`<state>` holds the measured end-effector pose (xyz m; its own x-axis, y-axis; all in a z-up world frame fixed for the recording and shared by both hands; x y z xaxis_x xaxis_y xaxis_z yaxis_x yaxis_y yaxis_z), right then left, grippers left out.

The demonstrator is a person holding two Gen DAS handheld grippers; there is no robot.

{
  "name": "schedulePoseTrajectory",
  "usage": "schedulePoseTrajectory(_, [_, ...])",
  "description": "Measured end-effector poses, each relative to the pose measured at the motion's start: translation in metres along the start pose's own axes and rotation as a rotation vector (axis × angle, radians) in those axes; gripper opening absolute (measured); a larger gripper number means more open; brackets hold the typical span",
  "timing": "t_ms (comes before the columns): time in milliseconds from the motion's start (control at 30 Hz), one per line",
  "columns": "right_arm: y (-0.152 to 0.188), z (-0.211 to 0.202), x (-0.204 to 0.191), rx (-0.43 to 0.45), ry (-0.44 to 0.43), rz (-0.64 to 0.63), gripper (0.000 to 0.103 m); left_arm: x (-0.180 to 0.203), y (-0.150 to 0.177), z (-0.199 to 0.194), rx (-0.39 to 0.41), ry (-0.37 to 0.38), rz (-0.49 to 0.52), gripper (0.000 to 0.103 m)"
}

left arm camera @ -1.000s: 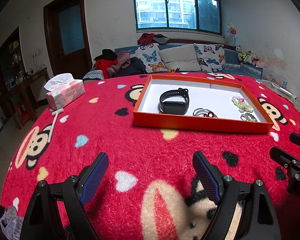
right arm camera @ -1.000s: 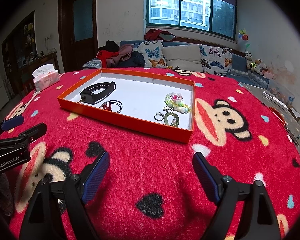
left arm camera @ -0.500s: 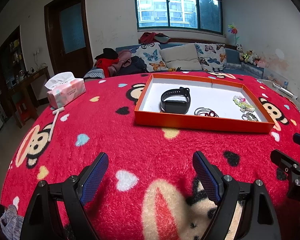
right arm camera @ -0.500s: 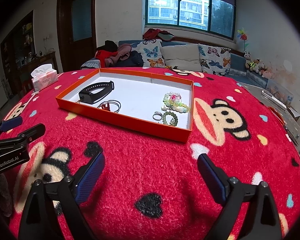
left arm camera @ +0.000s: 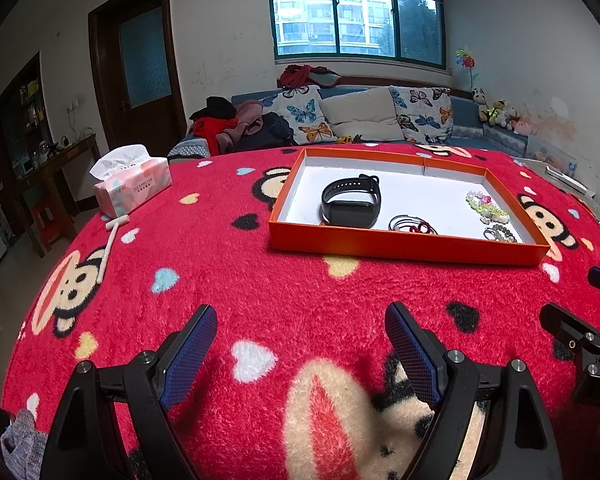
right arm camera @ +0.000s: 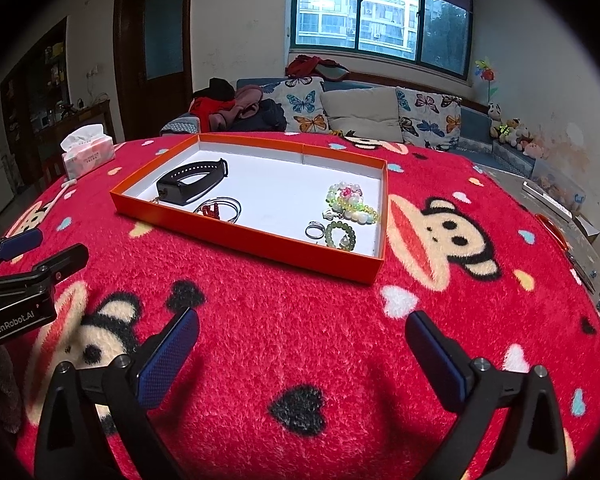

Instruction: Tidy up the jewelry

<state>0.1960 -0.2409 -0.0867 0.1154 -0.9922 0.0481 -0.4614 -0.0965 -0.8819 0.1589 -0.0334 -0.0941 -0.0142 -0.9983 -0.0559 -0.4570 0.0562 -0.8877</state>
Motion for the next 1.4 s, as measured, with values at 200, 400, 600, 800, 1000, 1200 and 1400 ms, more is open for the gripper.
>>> schedulePoseTrajectory(200, [0.001,0.0023,-0.0016,-0.004,0.0,0.002,0.103,0.0001,-0.0001,0.0,0.001,0.0,0.001,0.091])
schedulePoseTrajectory(400, [0.0014,0.0032,-0.0019,-0.006,0.0,0.004,0.103,0.0003,0.0,0.0,0.001,0.0,0.001,0.091])
schedulePoseTrajectory(600, [0.0019,0.0034,-0.0009,-0.009,0.0,0.009,0.103,0.0,0.0003,0.0005,0.0,-0.002,0.002,0.091])
schedulePoseTrajectory(800, [0.0028,0.0029,0.0015,-0.015,0.004,0.018,0.103,-0.0003,0.0008,0.0008,-0.002,-0.003,0.001,0.091])
schedulePoseTrajectory(1000, [0.0025,0.0031,0.0017,-0.011,0.003,0.018,0.103,-0.0002,0.0006,0.0009,-0.002,-0.002,0.002,0.091])
schedulePoseTrajectory(1200, [0.003,0.0036,0.0031,-0.02,0.003,0.023,0.103,-0.0006,0.0008,0.0009,-0.004,-0.003,0.002,0.091])
schedulePoseTrajectory(1400, [0.003,0.0026,0.0056,-0.02,0.003,0.04,0.103,-0.0033,0.0022,0.0014,0.001,-0.003,0.001,0.091])
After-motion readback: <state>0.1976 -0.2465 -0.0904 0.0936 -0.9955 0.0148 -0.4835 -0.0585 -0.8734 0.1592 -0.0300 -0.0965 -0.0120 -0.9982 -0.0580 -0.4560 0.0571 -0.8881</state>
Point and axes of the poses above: each gripper's, at about its wrist camera, not at the fingertips, and z roughly the way its jaws point, x to its right, y to its underside, the point moved 7 cm from there along z, roughly the way its jaws point, and after that the axes turned 12 degrees about x, right-handed, at the moved point
